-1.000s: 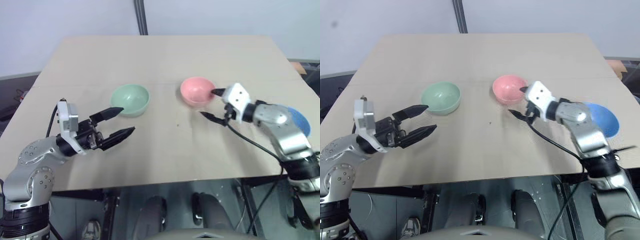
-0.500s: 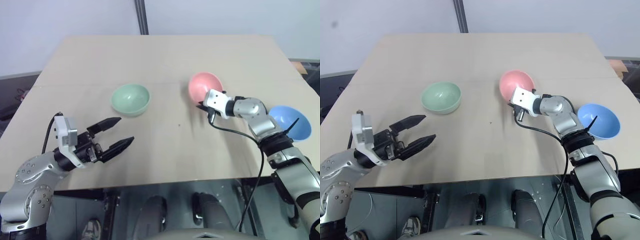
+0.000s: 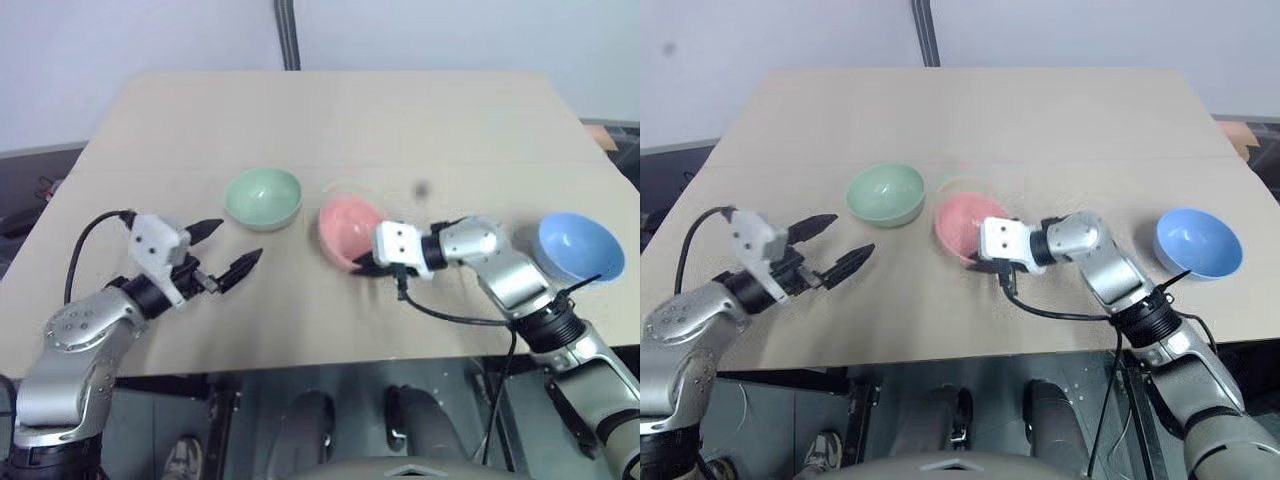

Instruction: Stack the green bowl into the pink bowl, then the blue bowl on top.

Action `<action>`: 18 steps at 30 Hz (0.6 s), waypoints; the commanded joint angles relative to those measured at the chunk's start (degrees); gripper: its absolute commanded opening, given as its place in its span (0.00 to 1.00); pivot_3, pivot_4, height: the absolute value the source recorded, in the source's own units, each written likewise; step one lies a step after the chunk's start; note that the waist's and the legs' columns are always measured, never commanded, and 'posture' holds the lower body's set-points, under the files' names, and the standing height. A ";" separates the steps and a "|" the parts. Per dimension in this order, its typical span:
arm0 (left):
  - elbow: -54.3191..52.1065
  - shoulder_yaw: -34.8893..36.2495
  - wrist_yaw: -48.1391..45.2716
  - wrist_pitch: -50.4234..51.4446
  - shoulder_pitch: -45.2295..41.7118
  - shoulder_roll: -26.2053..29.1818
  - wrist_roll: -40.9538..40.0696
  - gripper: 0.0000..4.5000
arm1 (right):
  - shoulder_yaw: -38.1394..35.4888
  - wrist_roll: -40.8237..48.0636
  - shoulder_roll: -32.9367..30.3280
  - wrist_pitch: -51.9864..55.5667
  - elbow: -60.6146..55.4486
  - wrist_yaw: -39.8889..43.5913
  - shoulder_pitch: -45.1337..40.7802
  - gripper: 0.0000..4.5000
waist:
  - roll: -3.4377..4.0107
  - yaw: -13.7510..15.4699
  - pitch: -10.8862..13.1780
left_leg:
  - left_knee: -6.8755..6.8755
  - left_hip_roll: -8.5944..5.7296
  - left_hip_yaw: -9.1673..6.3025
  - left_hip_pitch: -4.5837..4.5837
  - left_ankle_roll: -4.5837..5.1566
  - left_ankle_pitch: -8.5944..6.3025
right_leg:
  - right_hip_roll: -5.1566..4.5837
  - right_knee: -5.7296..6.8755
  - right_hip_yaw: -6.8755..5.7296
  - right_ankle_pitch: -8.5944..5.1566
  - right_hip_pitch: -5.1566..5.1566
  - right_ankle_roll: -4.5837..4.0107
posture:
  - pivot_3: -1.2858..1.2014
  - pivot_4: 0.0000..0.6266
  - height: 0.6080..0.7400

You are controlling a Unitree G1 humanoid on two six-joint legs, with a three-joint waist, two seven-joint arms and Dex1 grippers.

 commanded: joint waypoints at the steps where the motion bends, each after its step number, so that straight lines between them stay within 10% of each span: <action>1: -1.24 -0.79 0.18 1.72 -3.57 3.12 1.29 1.00 | -2.16 -1.10 -0.56 0.54 -1.28 -2.25 -1.00 0.43 | 0.00 -0.11 0.00 | 0.00 0.00 0.00 0.00 0.00 0.00 | 0.00 0.00 -0.01 0.00 0.00 0.00 | 0.52 0.24 1.00; 5: 0.41 -4.37 0.49 3.22 -7.76 7.50 6.29 1.00 | -6.16 -0.15 -2.14 2.85 -7.35 -4.67 0.18 0.80 | 0.02 -0.14 0.02 | -0.03 0.04 -0.02 -0.02 -0.03 0.01 | 0.09 0.05 -0.03 -0.01 -0.06 -0.02 | 0.52 0.24 1.00; 18: 17.51 -36.75 -13.17 -4.45 -35.89 18.00 35.41 1.00 | -23.47 15.45 -3.37 26.14 -34.19 -17.58 9.91 0.80 | -0.01 0.50 0.06 | -0.08 0.00 0.09 -0.10 -0.02 0.00 | 0.20 -0.07 0.02 -0.02 -0.08 0.03 | 0.52 0.24 1.00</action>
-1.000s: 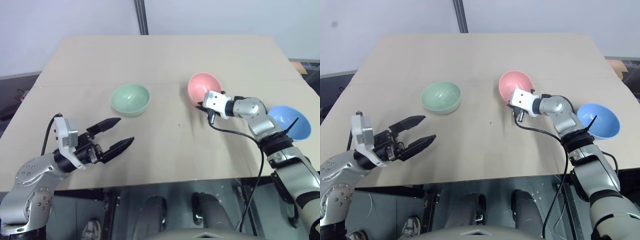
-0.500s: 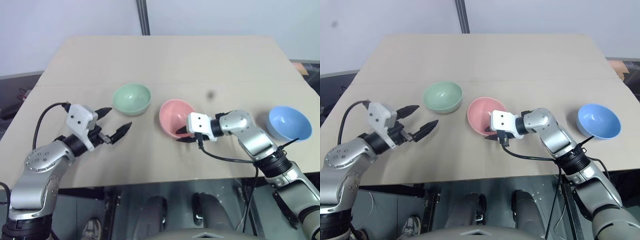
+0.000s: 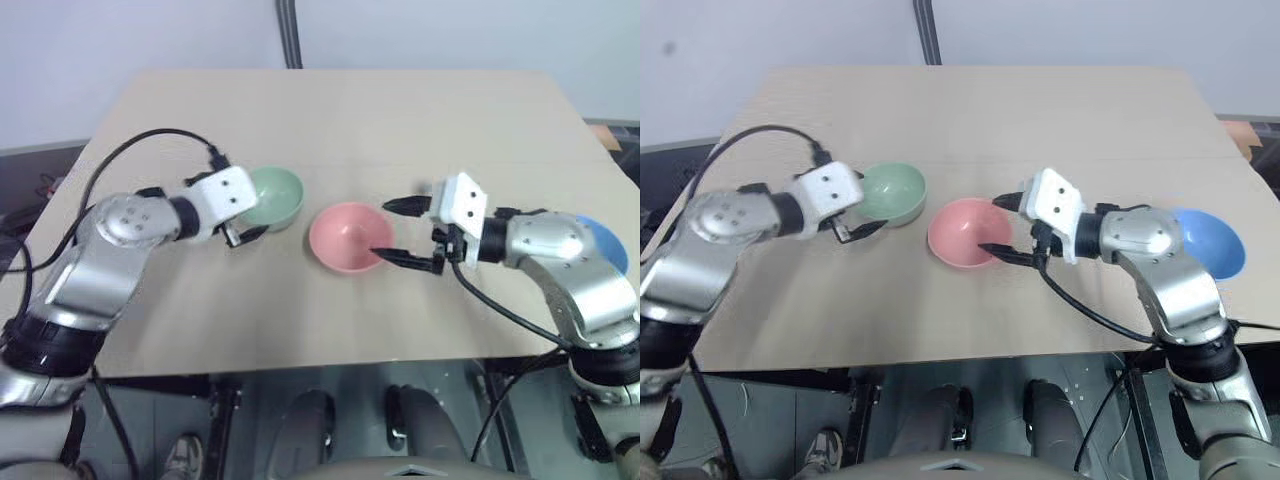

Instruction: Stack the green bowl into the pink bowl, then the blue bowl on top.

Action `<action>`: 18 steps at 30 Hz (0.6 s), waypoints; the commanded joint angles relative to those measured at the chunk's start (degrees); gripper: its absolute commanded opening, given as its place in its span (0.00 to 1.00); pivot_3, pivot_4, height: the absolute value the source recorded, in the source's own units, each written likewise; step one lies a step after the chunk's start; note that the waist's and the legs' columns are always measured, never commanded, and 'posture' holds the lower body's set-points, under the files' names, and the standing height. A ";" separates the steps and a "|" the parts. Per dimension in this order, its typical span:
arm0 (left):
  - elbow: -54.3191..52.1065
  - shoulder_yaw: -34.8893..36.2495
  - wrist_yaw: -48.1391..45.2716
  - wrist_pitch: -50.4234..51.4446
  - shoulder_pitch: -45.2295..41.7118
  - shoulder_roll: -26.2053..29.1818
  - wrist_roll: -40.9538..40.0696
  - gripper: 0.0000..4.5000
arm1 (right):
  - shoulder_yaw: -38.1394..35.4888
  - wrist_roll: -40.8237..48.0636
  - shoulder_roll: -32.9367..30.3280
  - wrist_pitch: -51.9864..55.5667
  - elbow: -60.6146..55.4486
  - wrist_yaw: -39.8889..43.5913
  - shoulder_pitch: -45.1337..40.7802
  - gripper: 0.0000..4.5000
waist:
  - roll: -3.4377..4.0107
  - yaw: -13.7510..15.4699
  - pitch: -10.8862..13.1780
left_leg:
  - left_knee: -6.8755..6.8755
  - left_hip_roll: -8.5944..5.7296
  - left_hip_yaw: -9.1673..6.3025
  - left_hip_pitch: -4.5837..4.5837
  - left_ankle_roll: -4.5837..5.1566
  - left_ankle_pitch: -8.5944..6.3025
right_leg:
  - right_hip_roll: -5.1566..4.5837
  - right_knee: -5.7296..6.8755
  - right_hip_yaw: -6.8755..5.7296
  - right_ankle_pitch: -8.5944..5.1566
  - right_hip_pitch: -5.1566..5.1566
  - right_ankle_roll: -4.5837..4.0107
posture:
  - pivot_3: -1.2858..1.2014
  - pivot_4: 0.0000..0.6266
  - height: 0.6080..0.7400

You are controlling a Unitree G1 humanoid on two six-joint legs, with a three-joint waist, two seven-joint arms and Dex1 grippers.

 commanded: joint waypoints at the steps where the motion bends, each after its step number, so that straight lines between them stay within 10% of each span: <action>1: 4.34 -5.02 -3.92 -5.49 -4.39 -0.71 6.40 0.88 | -2.85 1.07 0.30 2.10 -4.35 -5.30 1.13 0.80 | -0.01 -0.05 0.00 | 0.00 0.01 0.01 -0.02 0.00 0.00 | 0.04 0.00 0.01 -0.01 -0.05 0.02 | 0.52 0.24 1.00; 10: 13.82 -6.98 -7.48 -11.77 -10.31 -5.91 11.12 0.05 | -4.95 3.37 -0.47 4.20 -8.80 -11.31 4.14 0.80 | -0.02 0.07 0.01 | 0.08 0.01 -0.04 -0.25 0.01 0.00 | 0.05 0.04 0.02 0.09 -0.22 0.27 | 0.52 0.24 1.00; 18: 4.75 1.35 -16.78 -11.60 -10.93 -8.93 -3.26 0.01 | -7.94 5.39 -3.18 3.27 -9.94 -12.26 7.95 0.80 | -0.04 0.17 0.02 | 0.36 0.05 -0.22 -0.71 0.02 0.00 | 0.04 -0.01 -0.27 0.14 -0.41 0.23 | 0.52 0.24 1.00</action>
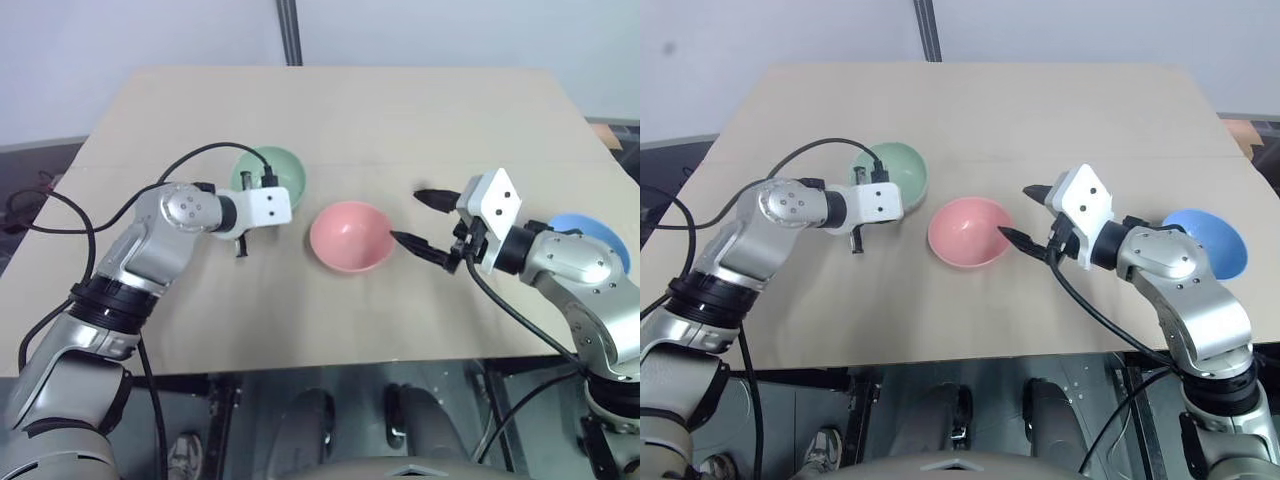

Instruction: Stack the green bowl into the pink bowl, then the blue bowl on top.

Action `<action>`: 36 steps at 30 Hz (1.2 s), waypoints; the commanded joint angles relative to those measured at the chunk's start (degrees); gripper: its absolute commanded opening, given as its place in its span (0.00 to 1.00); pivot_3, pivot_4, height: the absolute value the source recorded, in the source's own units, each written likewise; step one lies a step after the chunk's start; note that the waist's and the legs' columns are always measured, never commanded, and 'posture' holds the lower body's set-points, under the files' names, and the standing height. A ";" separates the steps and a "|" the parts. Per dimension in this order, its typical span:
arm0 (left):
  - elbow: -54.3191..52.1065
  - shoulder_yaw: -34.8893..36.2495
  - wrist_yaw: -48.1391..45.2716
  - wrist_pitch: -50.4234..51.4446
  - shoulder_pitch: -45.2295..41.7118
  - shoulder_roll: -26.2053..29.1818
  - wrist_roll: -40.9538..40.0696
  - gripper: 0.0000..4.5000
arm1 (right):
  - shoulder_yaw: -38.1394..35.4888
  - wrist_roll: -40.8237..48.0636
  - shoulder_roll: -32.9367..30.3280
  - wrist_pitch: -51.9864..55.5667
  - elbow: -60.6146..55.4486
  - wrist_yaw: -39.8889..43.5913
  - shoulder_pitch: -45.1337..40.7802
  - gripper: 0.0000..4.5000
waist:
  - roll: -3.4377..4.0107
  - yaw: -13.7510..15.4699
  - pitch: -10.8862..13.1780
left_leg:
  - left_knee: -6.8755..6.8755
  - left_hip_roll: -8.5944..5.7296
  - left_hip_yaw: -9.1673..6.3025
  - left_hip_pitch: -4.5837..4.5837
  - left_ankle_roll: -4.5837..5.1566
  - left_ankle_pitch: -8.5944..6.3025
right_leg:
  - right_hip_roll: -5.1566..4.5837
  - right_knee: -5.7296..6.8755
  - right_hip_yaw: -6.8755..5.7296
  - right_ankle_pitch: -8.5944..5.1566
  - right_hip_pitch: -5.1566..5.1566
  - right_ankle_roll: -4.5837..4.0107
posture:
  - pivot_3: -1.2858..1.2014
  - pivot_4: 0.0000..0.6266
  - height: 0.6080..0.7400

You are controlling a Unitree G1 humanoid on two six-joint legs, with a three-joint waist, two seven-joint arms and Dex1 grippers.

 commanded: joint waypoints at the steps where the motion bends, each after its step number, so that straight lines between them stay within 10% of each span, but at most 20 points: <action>1: -10.08 7.04 -5.87 0.22 -2.04 -0.09 -10.45 0.01 | -4.19 1.18 -1.96 -1.10 -2.95 -0.63 2.90 0.80 | 0.00 0.08 0.00 | 0.01 0.00 -0.02 -0.02 -0.01 0.00 | -0.01 -0.01 -0.02 0.00 0.00 -0.01 | 0.52 0.24 1.00; 8: -15.32 6.94 -14.94 -0.96 -3.70 -0.28 -18.11 0.01 | -11.64 1.76 -4.96 -0.72 -6.90 -2.23 14.01 0.80 | 0.01 0.33 -0.01 | 0.03 -0.08 -0.04 0.13 0.00 0.00 | -0.02 -0.02 0.10 -0.09 0.09 0.17 | 0.52 0.24 1.00; 18: -11.42 6.06 -16.58 -2.53 -3.55 -3.46 -18.62 0.89 | -16.47 0.61 -5.86 -2.01 -7.38 -5.25 22.74 0.80 | 0.00 0.48 -0.02 | 0.06 -0.13 0.02 0.27 0.01 0.00 | 0.08 0.10 0.23 -0.13 0.15 0.22 | 0.52 0.24 1.00; 22: -11.68 13.85 -15.24 15.35 -2.17 -4.55 -32.96 0.89 | -16.88 -2.19 -7.29 -2.45 -2.84 -6.68 23.62 0.80 | -0.01 0.29 -0.02 | 0.08 -0.03 0.02 0.26 0.01 0.00 | 0.07 0.10 0.24 -0.13 0.14 0.23 | 0.52 0.24 1.00; 36: -15.26 23.87 -19.68 9.36 11.16 -6.70 -43.83 0.89 | -16.66 -9.83 -8.60 -1.33 21.13 -13.34 15.00 0.80 | 0.02 0.14 -0.05 | 0.06 -0.04 0.08 0.38 0.01 0.00 | 0.06 0.15 0.31 -0.13 0.21 0.17 | 0.52 0.24 1.00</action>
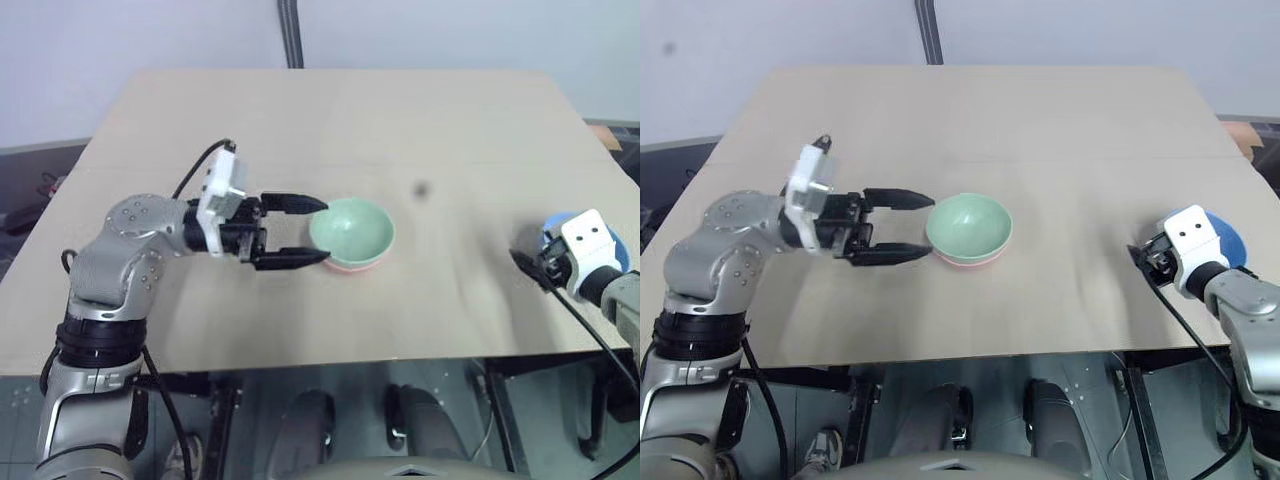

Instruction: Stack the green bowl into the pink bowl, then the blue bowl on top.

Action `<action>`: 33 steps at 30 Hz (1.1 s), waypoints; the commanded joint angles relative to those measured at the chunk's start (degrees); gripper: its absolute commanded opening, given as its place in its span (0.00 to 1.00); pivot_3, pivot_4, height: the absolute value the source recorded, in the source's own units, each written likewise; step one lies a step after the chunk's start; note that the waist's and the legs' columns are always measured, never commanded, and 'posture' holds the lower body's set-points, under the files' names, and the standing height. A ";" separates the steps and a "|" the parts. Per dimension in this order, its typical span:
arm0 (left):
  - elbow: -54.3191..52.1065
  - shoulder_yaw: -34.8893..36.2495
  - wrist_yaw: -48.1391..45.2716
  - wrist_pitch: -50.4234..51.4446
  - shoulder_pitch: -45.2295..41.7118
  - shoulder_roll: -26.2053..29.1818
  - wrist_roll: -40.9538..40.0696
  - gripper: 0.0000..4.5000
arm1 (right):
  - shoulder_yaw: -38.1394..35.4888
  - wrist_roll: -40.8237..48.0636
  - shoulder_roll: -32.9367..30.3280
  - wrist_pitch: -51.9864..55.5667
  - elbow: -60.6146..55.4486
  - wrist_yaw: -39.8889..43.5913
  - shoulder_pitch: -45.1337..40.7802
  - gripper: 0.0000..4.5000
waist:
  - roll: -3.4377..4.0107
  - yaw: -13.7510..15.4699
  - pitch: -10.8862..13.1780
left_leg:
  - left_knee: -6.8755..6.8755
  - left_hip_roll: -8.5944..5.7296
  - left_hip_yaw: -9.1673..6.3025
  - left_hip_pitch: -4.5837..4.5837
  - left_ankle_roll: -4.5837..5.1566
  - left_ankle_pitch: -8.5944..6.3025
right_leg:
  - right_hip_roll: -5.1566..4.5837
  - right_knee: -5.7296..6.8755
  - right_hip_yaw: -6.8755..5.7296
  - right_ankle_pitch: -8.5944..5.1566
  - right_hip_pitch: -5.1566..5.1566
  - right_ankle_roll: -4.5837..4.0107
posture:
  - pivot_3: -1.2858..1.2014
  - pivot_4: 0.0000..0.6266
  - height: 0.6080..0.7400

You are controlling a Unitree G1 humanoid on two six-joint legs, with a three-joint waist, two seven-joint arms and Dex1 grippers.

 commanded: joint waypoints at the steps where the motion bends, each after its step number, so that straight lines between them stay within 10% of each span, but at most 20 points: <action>1: -2.09 0.89 -1.58 -4.75 -0.01 0.15 0.44 0.89 | -3.01 1.10 0.53 1.53 2.53 -0.95 -2.34 0.80 | 0.00 0.05 0.00 | 0.00 -0.01 0.01 0.00 0.00 0.00 | 0.00 0.00 0.01 0.03 0.00 -0.05 | 0.52 0.24 1.00; 11: -3.41 1.25 -0.29 -7.58 3.74 0.41 0.96 0.91 | -2.15 1.99 0.10 3.55 3.19 -0.84 -5.70 0.01 | 0.01 0.09 0.00 | -0.01 0.02 0.02 0.01 0.00 0.00 | 0.02 0.00 0.04 0.11 0.01 -0.13 | 0.52 0.24 1.00; 25: 12.10 7.93 8.71 -22.39 12.06 0.29 11.09 0.91 | 21.00 9.00 7.38 -10.82 -15.60 15.16 -19.59 0.01 | 0.01 -1.12 -0.01 | -0.24 0.27 0.09 0.34 0.01 -0.01 | 0.29 0.02 0.14 0.07 0.10 -0.12 | 0.52 0.24 1.00; 33: 7.91 8.87 10.48 -21.04 15.23 0.28 9.28 0.91 | 34.46 0.08 13.09 -21.66 4.50 20.49 -28.35 0.08 | -0.12 -0.65 -0.06 | -0.07 -0.03 0.11 0.26 0.02 -0.01 | -0.20 -0.04 0.04 0.01 0.22 -0.38 | 0.52 0.24 1.00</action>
